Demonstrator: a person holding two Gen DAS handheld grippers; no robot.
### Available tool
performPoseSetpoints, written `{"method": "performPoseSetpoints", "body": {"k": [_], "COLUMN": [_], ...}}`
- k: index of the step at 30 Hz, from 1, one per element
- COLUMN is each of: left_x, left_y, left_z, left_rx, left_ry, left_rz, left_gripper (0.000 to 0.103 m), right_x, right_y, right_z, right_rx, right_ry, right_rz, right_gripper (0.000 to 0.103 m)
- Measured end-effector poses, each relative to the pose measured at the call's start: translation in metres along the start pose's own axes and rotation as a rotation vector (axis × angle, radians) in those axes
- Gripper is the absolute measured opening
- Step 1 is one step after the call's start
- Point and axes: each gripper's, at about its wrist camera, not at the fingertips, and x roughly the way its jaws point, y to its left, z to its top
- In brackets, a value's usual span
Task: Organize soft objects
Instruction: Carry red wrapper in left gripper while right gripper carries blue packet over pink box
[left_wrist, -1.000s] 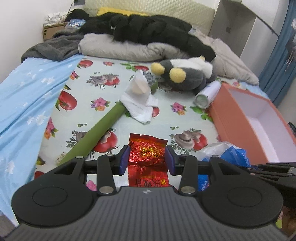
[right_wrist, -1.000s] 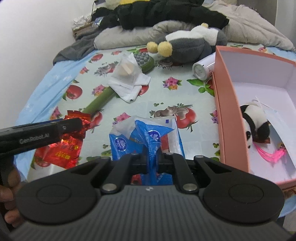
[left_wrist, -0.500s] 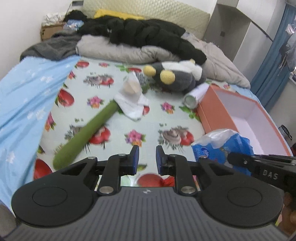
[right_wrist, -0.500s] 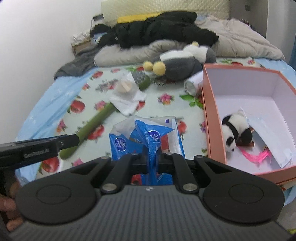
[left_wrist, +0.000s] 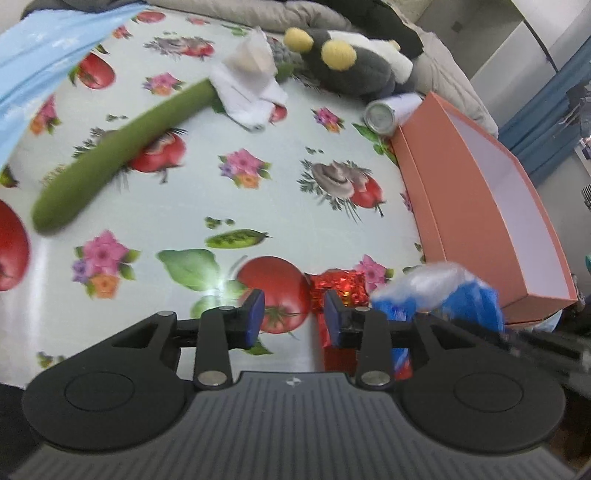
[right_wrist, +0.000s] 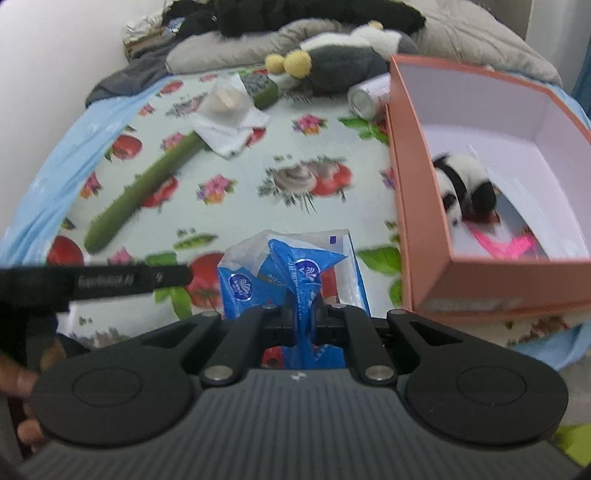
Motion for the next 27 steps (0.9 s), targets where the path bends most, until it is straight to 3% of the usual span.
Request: {"method": "performPoseSetpoints", "body": {"k": [2,6,15,22,27], "left_x": [0.010,0.028,0.067,0.080,0.081], "left_y": [-0.008,-0.024,-0.058,-0.066,-0.065], "left_z": [0.002,0.004,0.010,0.009,0.010], "left_rx": [0.009,0.024,0.060,0.079,0.094], "left_ry": [0.026,0.057,0.105,0.106,0.096], "left_rz": [-0.006,-0.007,0.056,0.126,0.155], "left_gripper": [0.043,0.058,0.068,0.067,0.059], "right_x": [0.001,0.001,-0.005,-0.002,0.000], "right_y": [-0.006,-0.019,-0.047,-0.060,-0.060], "right_z": [-0.006,-0.018,-0.023,-0.024,-0.022], "right_rx": [0.017,0.049,0.092,0.121,0.121], "right_ry": [0.021,0.047,0.043,0.048,0.046], "right_rz": [-0.004,-0.010,-0.040,-0.021,0.000], "right_gripper": [0.010,0.010,0.010,0.010,0.010]}}
